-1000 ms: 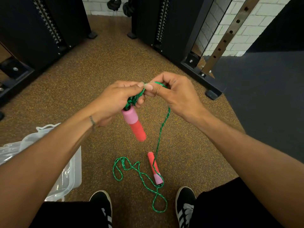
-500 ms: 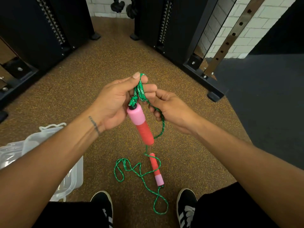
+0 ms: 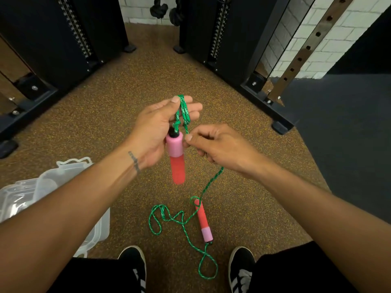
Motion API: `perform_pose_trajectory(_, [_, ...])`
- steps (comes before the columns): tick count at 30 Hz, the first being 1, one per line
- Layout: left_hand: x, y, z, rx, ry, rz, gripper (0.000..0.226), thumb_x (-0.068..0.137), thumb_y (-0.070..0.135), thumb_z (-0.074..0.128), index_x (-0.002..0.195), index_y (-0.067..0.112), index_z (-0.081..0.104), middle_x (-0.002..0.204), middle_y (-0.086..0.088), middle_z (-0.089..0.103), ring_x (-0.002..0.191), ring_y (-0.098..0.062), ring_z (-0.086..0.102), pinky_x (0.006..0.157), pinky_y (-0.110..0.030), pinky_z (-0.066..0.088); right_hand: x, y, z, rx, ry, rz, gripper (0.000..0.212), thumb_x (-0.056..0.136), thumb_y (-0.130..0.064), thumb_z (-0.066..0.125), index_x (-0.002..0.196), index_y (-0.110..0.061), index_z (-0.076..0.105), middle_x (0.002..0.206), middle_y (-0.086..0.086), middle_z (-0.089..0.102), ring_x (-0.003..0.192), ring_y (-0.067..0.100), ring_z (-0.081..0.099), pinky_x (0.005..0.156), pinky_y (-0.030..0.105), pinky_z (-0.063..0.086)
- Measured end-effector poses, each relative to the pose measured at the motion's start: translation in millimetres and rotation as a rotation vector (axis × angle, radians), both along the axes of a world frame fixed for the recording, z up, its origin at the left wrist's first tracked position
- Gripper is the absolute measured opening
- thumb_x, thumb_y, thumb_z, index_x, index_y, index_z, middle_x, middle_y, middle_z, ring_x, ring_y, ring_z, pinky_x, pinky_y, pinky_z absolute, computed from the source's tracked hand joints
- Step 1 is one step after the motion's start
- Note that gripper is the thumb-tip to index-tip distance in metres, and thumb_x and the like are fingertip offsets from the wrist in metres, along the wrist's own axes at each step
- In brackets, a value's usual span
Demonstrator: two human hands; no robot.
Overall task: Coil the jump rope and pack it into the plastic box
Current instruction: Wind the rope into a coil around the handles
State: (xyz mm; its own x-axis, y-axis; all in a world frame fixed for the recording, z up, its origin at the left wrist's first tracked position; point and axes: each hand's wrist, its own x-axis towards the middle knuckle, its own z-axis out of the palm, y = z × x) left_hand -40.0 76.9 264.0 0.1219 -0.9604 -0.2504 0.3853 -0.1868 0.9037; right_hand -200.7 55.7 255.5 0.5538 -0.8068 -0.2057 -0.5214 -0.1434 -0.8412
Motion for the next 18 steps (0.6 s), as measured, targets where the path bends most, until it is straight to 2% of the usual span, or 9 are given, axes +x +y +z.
perform_pose_trajectory(5, [2.9, -2.1, -2.0, -0.049, -0.168, -0.021, 0.029, 0.104, 0.016, 0.044, 0.116, 0.004, 0.067, 0.095, -0.007, 0.078, 0.076, -0.008, 0.07, 0.073, -0.018, 0.054, -8.1, -3.8, 13.4, 0.028, -0.036, 0.012, 0.022, 0.091, -0.036, 0.066, 0.077, -0.02, 0.072, 0.056, -0.011, 0.055, 0.05, 0.003, 0.042, 0.053, 0.027, 0.034])
perform_pose_trajectory(7, [5.7, -3.1, -2.4, -0.05, -0.206, -0.016, 0.028, 0.103, 0.016, 0.045, 0.114, 0.004, 0.068, 0.092, -0.005, 0.078, 0.074, -0.008, 0.069, 0.074, -0.018, 0.054, -11.1, -5.3, 19.5, 0.029, -0.037, 0.027, 0.021, 0.092, -0.03, 0.065, 0.074, -0.021, 0.071, 0.053, -0.016, 0.057, 0.048, -0.001, 0.043, 0.051, 0.019, 0.033])
perform_pose_trajectory(9, [8.0, -3.7, -2.3, -0.046, -0.216, -0.024, 0.027, 0.103, 0.016, 0.047, 0.114, 0.003, 0.068, 0.095, -0.006, 0.079, 0.078, -0.01, 0.072, 0.074, -0.018, 0.054, -13.2, -6.0, 22.9, -0.011, -0.011, 0.045, 0.022, 0.093, -0.029, 0.063, 0.075, -0.02, 0.071, 0.054, -0.016, 0.058, 0.05, -0.002, 0.046, 0.052, 0.018, 0.034])
perform_pose_trajectory(13, [8.7, -5.8, 1.5, 0.009, -0.01, -0.005, 0.027, 0.101, 0.01, 0.047, 0.118, -0.005, 0.062, 0.104, -0.016, 0.076, 0.089, -0.016, 0.075, 0.075, -0.019, 0.056, -12.6, -4.7, 19.0, -0.108, 0.138, 0.145, 0.023, 0.093, -0.041, 0.062, 0.082, -0.026, 0.075, 0.065, -0.001, 0.063, 0.059, 0.008, 0.049, 0.057, 0.028, 0.036])
perform_pose_trajectory(16, [3.2, -5.1, 1.2, 0.008, 0.086, -0.008, 0.029, 0.101, 0.009, 0.046, 0.12, -0.008, 0.06, 0.107, -0.019, 0.074, 0.089, -0.016, 0.075, 0.076, -0.019, 0.056, -7.2, 0.2, 13.2, -0.147, 0.241, 0.201, 0.025, 0.095, -0.045, 0.058, 0.09, -0.028, 0.076, 0.059, -0.01, 0.055, 0.052, 0.0, 0.043, 0.048, 0.015, 0.03])
perform_pose_trajectory(18, [0.7, -3.7, -2.4, -0.002, 0.081, -0.039, 0.029, 0.101, 0.009, 0.046, 0.12, -0.008, 0.06, 0.107, -0.02, 0.074, 0.094, -0.018, 0.074, 0.078, -0.019, 0.056, -5.0, 2.4, 11.6, -0.191, 0.29, 0.238, 0.026, 0.095, -0.047, 0.056, 0.091, -0.03, 0.075, 0.057, -0.011, 0.052, 0.052, 0.001, 0.044, 0.048, 0.013, 0.032])
